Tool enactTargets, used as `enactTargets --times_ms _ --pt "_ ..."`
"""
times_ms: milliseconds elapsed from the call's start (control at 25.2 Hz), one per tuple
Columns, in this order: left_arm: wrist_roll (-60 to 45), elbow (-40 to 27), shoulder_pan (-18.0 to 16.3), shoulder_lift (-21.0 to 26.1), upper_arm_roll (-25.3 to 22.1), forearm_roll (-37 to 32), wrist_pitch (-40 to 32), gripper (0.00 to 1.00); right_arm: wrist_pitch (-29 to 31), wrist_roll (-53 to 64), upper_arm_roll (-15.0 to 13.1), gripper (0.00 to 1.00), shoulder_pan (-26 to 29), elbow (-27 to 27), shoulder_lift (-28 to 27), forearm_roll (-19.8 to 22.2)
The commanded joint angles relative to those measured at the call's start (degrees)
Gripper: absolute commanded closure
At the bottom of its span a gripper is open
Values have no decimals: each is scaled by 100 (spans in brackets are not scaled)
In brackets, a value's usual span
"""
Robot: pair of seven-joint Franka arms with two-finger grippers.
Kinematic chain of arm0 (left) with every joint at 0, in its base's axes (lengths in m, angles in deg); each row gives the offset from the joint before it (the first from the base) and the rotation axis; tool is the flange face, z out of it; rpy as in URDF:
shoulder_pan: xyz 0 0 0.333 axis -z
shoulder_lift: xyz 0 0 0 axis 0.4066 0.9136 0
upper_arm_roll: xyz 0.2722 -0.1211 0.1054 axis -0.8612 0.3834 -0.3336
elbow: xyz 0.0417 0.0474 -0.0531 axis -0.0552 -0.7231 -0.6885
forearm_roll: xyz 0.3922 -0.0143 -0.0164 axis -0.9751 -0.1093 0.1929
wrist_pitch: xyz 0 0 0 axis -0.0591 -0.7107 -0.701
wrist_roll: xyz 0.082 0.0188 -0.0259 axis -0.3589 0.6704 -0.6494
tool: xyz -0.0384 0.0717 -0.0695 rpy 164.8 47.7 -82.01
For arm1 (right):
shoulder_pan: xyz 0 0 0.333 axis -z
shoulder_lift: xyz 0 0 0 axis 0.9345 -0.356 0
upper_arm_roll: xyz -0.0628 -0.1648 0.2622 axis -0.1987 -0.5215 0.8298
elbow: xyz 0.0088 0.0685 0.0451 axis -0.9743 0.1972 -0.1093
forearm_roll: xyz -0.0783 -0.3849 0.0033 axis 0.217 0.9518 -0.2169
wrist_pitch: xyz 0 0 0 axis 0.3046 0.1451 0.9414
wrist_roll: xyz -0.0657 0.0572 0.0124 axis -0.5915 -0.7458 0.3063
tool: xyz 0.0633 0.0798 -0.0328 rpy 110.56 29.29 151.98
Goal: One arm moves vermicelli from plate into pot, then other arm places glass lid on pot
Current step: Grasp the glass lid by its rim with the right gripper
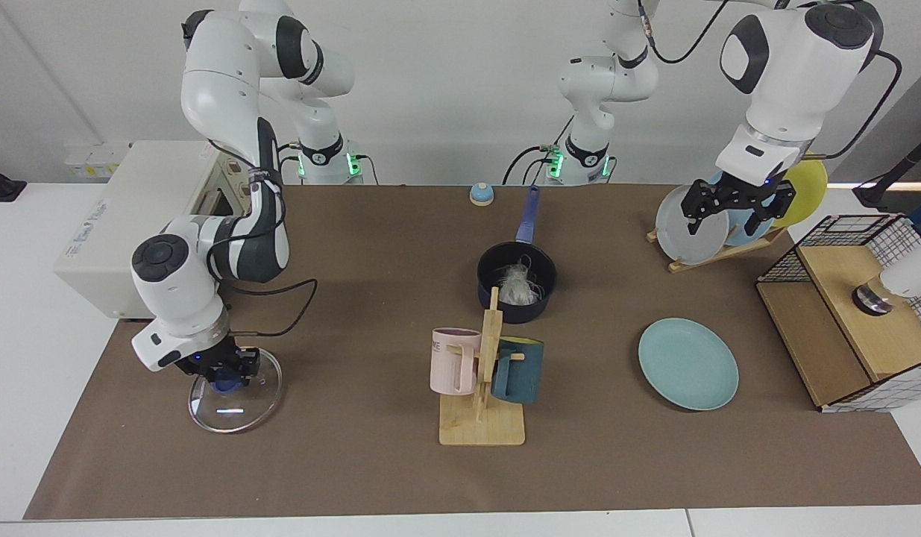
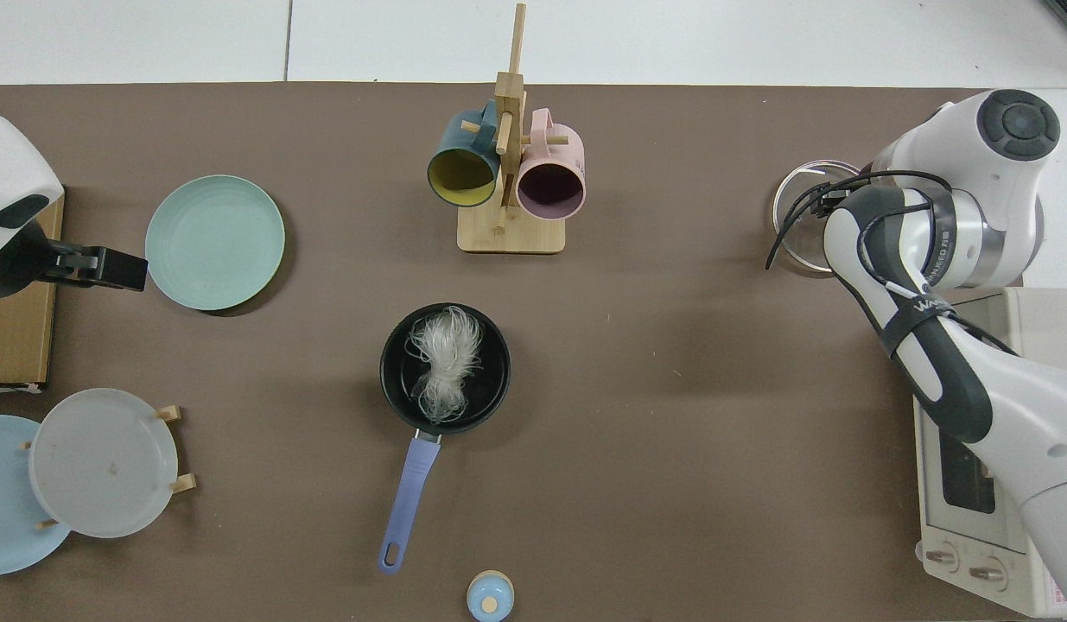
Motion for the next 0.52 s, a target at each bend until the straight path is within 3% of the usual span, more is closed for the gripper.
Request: enactTargets --times_ms 0,199,477 --pt "28 7 186 -71 -116 79 -25 0 -336 55 19 69 -122 94 451 -44" --pt "-6 16 212 -71 -38 88 19 0 -792 -147 -7 69 -342 103 986 8" --pt "-51 25 212 -71 77 246 46 0 -2154 -630 -16 68 -684 111 1918 79"
